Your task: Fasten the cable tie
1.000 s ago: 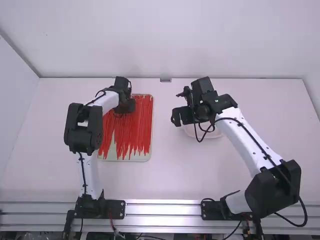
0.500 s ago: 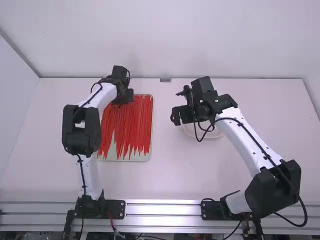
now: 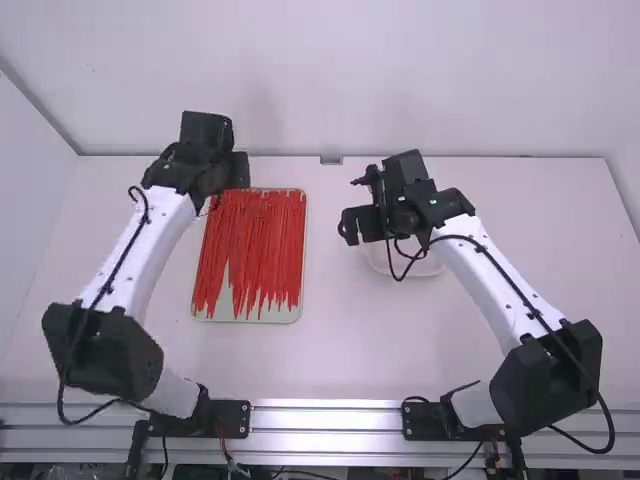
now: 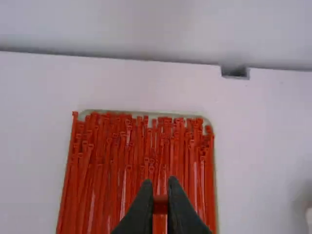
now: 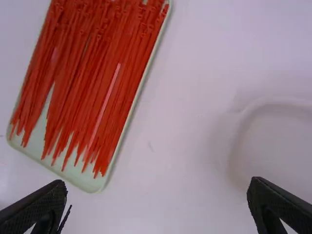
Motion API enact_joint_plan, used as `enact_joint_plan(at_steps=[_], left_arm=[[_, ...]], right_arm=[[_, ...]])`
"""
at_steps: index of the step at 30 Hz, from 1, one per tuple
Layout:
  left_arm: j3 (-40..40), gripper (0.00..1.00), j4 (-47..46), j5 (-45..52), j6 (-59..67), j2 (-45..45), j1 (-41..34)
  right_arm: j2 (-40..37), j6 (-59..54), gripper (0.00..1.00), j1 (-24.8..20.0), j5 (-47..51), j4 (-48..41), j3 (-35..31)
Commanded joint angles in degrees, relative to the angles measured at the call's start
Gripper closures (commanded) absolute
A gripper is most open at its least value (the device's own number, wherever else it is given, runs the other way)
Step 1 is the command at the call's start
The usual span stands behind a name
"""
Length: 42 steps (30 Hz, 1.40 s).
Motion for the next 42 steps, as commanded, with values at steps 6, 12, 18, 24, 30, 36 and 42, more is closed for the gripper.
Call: enact_joint_plan(at_steps=[6,12,18,24,30,36,42], left_arm=[[-18.10,0.98,7.72,0.74,-5.42,-14.40,-0.42],[-27.06,0.98,17.77,11.32,-7.93,-23.04,-0.55],[-27.91,0.98,24.48,20.57,-12.46,-26.14,-0.68],[-27.91,0.98,29.92,21.84,-16.74,-26.14,-4.02],[-27.91,0.98,36.87,20.44,-19.91,-26.14,-7.39],[-27.91,0.98,37.48,20.22,-22.47,-26.14,-7.67],[-27.91,0.98,39.39,20.39,-24.22,-26.14,-7.69]], right_arm=[[0.39,0.09,0.01,0.00,-9.46,2.80,1.75],[0.39,-3.74,0.01,0.66,-17.57,5.27,1.75],[0.39,-4.79,0.00,4.04,-18.23,9.64,1.75],[0.39,-2.67,0.05,7.69,-14.93,13.64,1.75],[0.39,-2.62,0.20,10.95,-14.14,16.85,1.75],[0.39,-2.60,0.44,11.21,-13.84,18.18,1.75],[0.39,-1.20,0.83,11.21,-13.79,19.71,1.75]])
